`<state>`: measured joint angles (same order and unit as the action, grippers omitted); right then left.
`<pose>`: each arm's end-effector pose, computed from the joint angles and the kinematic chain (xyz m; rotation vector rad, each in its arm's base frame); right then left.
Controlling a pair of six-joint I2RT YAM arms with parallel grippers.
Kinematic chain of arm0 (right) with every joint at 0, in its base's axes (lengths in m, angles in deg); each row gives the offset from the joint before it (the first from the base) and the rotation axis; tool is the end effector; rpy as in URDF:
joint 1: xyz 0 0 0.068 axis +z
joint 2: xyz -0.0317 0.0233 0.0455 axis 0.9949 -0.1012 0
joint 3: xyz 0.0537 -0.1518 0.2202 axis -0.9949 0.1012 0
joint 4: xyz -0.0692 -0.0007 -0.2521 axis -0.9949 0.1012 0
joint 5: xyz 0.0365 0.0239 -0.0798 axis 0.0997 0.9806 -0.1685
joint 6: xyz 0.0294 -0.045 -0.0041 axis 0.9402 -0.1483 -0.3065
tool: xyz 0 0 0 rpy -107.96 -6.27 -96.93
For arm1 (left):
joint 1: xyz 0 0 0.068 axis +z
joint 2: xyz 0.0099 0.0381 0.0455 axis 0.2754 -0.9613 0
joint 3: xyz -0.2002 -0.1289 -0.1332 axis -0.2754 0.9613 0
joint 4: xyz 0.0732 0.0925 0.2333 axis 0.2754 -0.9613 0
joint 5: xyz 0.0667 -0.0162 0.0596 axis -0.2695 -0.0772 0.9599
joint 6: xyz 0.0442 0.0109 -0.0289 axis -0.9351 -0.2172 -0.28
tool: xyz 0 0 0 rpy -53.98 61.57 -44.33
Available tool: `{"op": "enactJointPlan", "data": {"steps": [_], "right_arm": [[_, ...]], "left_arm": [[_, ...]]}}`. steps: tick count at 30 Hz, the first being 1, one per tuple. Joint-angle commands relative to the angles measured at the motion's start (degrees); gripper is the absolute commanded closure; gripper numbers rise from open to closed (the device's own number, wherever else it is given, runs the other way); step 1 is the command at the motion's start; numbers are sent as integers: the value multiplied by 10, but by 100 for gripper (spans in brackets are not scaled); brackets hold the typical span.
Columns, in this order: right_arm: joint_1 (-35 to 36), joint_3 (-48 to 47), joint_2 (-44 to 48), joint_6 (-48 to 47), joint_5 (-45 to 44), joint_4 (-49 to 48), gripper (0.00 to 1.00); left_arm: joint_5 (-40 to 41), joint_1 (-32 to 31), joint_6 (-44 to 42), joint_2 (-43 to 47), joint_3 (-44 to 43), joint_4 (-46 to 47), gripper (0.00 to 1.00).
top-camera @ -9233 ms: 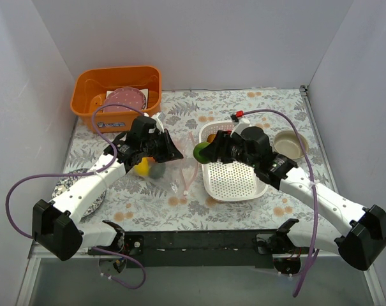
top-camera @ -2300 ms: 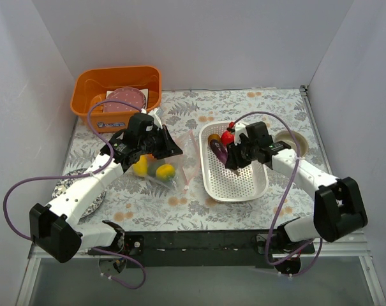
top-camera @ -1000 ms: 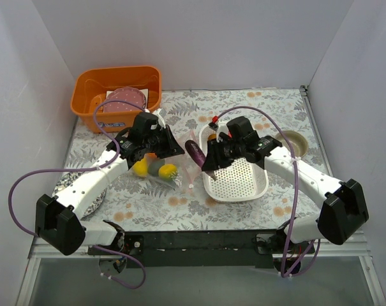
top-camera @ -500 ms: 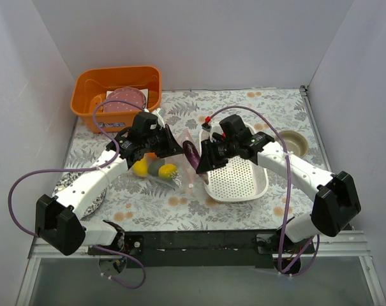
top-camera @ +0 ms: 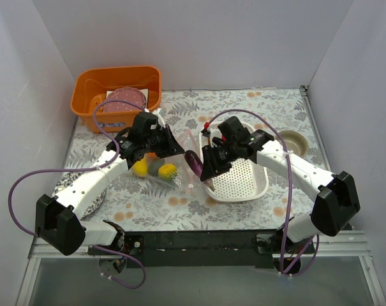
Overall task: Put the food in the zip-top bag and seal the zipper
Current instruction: Place the fake vegetable in the zipper food storage bag.
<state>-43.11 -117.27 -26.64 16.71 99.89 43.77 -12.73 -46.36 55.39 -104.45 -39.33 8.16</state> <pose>0.2185 0.2127 0.2867 -0.6946 2.5609 1.0207 0.2385 -0.1508 0.3081 -0.9431 2.4368 -1.1854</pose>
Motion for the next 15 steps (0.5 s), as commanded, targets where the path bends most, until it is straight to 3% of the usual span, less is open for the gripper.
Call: {"op": "enactJointPlan", "data": {"steps": [1, 15], "right_arm": [[12, -42, -18, -23, 3, 53, 87], [13, -97, -80, -12, 4, 62, 91]], "left_arm": [[-5, 1, -14, 19, -2, 11, 100], [-97, 0, -75, 26, 22, 26, 100]]}}
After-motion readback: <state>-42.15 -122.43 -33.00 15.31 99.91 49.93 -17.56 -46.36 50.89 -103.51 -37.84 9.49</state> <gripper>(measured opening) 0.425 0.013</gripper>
